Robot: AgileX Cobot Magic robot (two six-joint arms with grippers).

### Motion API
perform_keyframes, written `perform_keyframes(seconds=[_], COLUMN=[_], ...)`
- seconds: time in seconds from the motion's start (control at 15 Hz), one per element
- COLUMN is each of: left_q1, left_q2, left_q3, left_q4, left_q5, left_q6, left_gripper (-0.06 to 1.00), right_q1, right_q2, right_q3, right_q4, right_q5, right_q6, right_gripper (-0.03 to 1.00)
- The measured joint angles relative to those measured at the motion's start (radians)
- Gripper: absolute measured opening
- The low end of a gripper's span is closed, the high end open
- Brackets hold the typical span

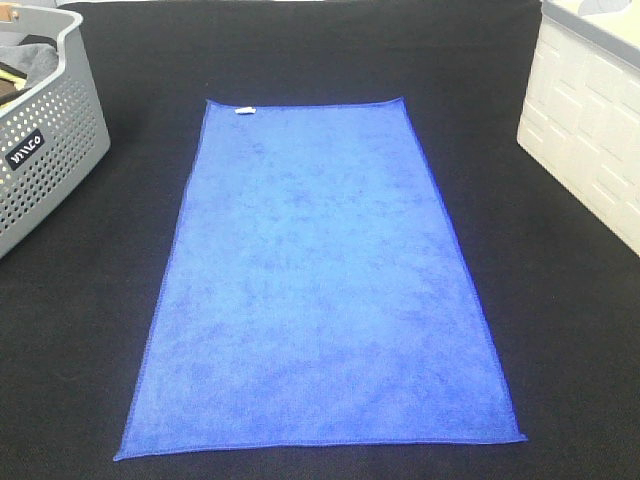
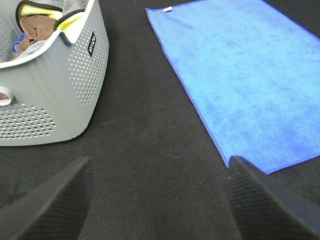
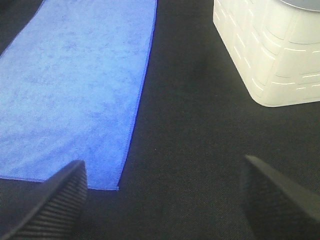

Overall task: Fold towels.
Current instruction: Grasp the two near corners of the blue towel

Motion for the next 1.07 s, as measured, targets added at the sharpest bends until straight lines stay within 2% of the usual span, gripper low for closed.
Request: perform_keyframes(seconds=[1.07], left_q1=[0.000], left_q2=[0.000], left_q3=[0.000], left_q4=[0.000], left_q5=[0.000], left_q6=[0.000], left_gripper=[0.71], right_q1=[0.000], right_q2=[0.000], right_q3=[0.000], right_q4=[0.000], right_q5=[0.000], right_q6=[0.000], right_gripper=[0.78])
